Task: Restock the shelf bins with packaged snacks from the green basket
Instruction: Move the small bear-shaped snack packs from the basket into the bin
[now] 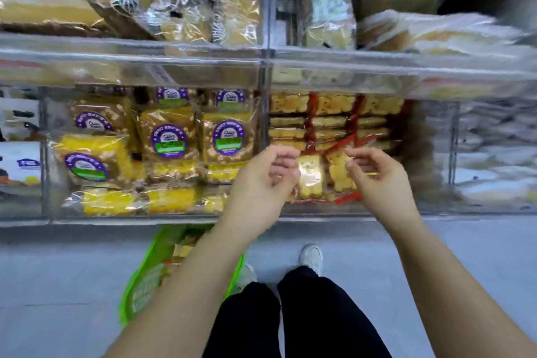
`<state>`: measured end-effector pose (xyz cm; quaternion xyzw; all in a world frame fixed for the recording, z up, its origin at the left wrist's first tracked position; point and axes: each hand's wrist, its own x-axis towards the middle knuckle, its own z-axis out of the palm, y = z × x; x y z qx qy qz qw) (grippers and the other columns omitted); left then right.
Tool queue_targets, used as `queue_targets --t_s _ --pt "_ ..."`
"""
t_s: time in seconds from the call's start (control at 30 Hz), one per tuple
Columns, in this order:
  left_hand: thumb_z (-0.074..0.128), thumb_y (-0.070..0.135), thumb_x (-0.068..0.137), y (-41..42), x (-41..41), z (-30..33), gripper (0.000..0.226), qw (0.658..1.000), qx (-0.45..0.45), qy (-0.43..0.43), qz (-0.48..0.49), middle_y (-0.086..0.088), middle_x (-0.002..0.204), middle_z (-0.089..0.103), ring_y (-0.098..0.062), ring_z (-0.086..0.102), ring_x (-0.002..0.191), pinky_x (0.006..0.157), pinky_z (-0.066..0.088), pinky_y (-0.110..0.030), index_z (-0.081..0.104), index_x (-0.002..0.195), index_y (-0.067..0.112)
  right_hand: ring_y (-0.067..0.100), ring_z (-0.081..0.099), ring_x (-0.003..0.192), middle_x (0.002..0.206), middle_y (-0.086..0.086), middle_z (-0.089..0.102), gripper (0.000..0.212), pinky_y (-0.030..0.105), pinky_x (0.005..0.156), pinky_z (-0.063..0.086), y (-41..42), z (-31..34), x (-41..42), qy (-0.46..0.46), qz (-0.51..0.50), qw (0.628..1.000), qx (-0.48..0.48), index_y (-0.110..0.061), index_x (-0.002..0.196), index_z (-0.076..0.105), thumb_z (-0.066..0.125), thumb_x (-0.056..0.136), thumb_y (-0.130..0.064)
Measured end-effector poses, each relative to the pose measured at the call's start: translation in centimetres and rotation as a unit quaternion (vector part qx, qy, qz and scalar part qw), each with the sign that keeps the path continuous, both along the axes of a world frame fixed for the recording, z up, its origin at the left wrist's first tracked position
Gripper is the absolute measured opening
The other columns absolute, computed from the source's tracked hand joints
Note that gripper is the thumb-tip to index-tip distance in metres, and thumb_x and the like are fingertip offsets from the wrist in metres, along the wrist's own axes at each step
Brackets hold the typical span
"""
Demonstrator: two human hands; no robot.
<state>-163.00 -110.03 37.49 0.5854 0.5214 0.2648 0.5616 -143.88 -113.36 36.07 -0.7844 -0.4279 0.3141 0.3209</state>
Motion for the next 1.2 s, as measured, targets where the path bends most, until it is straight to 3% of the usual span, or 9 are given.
queue_targets --t_s 0.17,0.3,0.4,0.67,0.83,0.9,1.0,1.07,1.2 --pt "0.063 0.021 0.087 0.5 6.8 -3.9 0.059 0.978 -0.084 0.185 -0.037 -0.009 0.137 0.036 -0.025 0.040 0.126 0.106 0.033 -0.034 0.034 0.137 0.014 0.033 0.050 0.102 0.105 0.013 0.048 0.035 0.030 0.080 0.037 1.2 -2.3 4.9 -0.169 0.074 0.976 -0.117 -0.007 0.103 0.053 0.067 0.080 -0.028" --pt "0.071 0.023 0.079 1.4 8.0 -5.8 0.077 0.955 -0.103 0.271 0.058 -0.016 0.140 0.026 -0.033 0.035 0.128 0.110 0.029 -0.040 0.024 0.138 0.006 0.032 0.046 0.118 0.129 0.016 0.043 0.088 0.037 0.094 0.041 2.4 -3.3 5.7 -0.114 0.101 0.970 -0.190 -0.009 0.134 0.038 0.069 0.068 -0.059" --pt "0.076 0.028 0.074 1.7 8.1 -6.6 0.072 0.950 -0.111 0.278 0.090 -0.014 0.130 0.043 -0.034 0.043 0.123 0.107 0.034 -0.045 0.037 0.131 0.008 0.034 0.038 0.125 0.135 0.018 0.041 0.090 0.041 0.101 0.036 2.5 -4.3 5.4 -0.143 0.154 0.956 -0.205 -0.015 0.140 0.032 0.063 0.071 -0.064" --pt "0.076 0.015 0.074 1.8 7.8 -6.1 0.068 0.975 -0.080 0.104 0.179 0.007 0.113 0.051 -0.014 0.052 0.105 0.090 0.044 -0.033 0.031 0.125 0.026 0.026 0.043 0.116 0.117 0.003 0.034 0.042 0.032 0.094 0.042 1.5 -3.6 7.5 -0.020 0.207 0.958 -0.197 -0.023 0.110 0.051 0.070 0.075 -0.037" --pt "0.070 0.021 0.081 3.9 8.1 -5.0 0.029 0.961 -0.102 -0.002 0.255 0.004 0.110 0.065 -0.016 0.063 0.101 0.087 0.053 -0.042 0.050 0.101 0.028 0.030 0.032 0.120 0.113 0.012 0.045 0.031 0.038 0.098 0.030 2.5 -2.2 7.7 -0.165 0.270 0.934 -0.167 -0.021 0.072 0.043 0.070 0.072 -0.038" --pt "0.066 0.013 0.084 4.8 8.5 -5.2 0.024 0.926 -0.179 -0.124 0.308 0.001 0.106 0.067 -0.017 0.066 0.095 0.088 0.052 -0.042 0.053 0.100 0.025 0.023 0.045 0.106 0.097 0.005 0.055 0.033 0.034 0.085 0.037 3.4 -1.8 7.2 -0.154 0.289 0.939 -0.100 -0.023 0.065 0.039 0.070 0.073 -0.033" --pt "0.063 0.007 0.085 6.0 9.1 -5.9 0.021 0.817 -0.295 -0.300 0.394 -0.007 0.100 0.067 -0.018 0.066 0.081 0.071 0.055 -0.034 0.058 0.105 0.012 0.007 0.054 0.068 0.081 -0.011 0.053 0.027 0.021 0.054 0.040 5.4 -1.9 6.8 -0.067 0.263 0.959 -0.077 -0.023 0.099 0.051 0.067 0.079 -0.032" --pt "0.061 0.006 0.087 6.5 9.8 -6.3 0.014 0.765 -0.317 -0.361 0.429 -0.007 0.091 0.066 -0.015 0.064 0.075 0.062 0.053 -0.025 0.059 0.100 0.008 0.013 0.062 0.080 0.101 -0.005 0.062 0.039 0.023 0.061 0.048 6.8 -2.5 6.9 0.040 0.187 0.976 -0.106 -0.022 0.116 0.051 0.066 0.081 -0.029" --pt "0.048 0.002 0.094 7.5 10.8 -7.1 0.010 0.732 -0.301 -0.401 0.462 -0.010 0.099 0.059 -0.018 0.059 0.087 0.085 0.048 -0.027 0.052 0.102 0.007 0.023 0.058 0.108 0.123 0.001 0.060 0.034 0.044 0.094 0.048 9.2 -3.0 6.7 0.122 0.101 0.983 -0.096 -0.025 0.118 0.055 0.060 0.084 -0.027"
